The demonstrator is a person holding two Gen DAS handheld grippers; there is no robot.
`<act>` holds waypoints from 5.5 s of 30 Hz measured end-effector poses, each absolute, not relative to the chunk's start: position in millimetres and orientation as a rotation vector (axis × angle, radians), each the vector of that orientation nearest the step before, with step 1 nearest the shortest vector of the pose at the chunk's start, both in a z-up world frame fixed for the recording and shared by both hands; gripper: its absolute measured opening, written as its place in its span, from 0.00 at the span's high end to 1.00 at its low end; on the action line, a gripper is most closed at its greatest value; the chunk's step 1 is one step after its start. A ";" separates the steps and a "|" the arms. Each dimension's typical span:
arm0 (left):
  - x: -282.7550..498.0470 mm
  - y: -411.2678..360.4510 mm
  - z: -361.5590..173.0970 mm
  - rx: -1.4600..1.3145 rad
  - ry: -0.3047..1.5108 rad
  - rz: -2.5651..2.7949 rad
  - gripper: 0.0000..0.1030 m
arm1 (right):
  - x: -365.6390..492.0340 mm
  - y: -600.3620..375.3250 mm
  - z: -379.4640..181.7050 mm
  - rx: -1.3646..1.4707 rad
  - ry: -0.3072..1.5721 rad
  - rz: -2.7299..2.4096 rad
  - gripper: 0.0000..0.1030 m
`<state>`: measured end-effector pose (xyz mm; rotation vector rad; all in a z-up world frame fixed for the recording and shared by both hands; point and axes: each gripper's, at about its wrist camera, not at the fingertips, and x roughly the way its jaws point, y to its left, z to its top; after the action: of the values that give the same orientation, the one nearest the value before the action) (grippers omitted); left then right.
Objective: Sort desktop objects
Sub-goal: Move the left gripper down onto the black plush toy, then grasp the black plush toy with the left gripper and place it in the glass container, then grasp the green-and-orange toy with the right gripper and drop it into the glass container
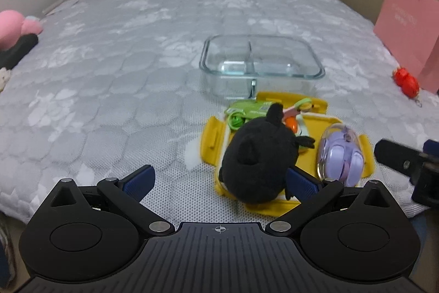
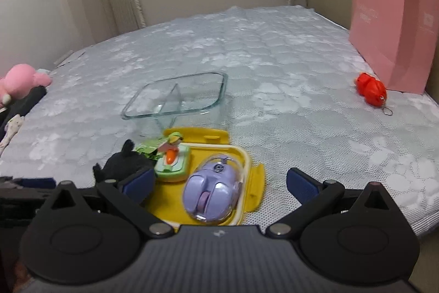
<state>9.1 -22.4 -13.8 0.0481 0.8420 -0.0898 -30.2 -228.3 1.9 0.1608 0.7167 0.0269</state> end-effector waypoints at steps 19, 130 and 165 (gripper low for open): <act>23.9 -35.1 -17.5 0.083 0.842 -0.128 0.00 | -20.8 -221.7 0.4 0.115 0.721 0.036 0.00; 104.3 26.9 -46.9 -0.166 0.963 -0.160 0.03 | 79.0 -181.8 -36.3 0.109 0.843 0.294 0.21; 82.3 4.5 -61.7 -0.074 1.012 -0.400 0.02 | 189.3 -180.0 9.5 0.120 0.816 0.108 0.52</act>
<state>82.3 4.5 -61.7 -0.0741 1.0121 -0.3999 189.3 -180.0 9.5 0.1204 0.8164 0.1081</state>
